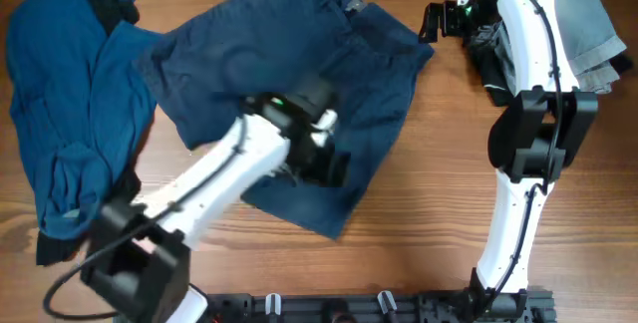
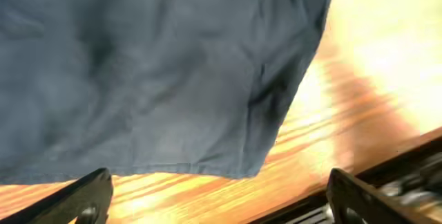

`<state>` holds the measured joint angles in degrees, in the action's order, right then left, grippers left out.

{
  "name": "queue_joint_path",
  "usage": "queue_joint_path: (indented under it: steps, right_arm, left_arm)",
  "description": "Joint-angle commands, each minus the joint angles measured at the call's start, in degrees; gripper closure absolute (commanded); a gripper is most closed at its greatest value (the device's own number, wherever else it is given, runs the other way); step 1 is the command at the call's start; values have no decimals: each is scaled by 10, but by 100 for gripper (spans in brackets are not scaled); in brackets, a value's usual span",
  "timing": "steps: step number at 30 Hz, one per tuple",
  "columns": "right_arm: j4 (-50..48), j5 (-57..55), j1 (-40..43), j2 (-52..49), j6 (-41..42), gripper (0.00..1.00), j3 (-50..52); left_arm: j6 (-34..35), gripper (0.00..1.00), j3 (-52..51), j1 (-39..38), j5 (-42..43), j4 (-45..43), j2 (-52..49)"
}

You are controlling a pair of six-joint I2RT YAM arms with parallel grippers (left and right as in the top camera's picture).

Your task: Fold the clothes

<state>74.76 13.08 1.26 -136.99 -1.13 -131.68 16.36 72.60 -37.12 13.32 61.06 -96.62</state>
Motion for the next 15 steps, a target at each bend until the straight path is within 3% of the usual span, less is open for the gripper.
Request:
queue_joint_path:
  steps: [1,8,11,15]
  right_arm:
    - [-2,13,3,-4,-3,0,-2]
    - [3,32,2,-4,-4,1,-2]
    - [2,31,2,-4,-4,1,-2]
    - [-6,31,2,-4,-4,1,-2]
  left_arm:
    - [-57,0,-4,-74,-34,5,-37]
    - [-57,14,-4,-139,-37,16,-123]
    - [17,32,-4,-139,-131,6,-131]
    - [23,32,-4,-147,-128,-39,-139]
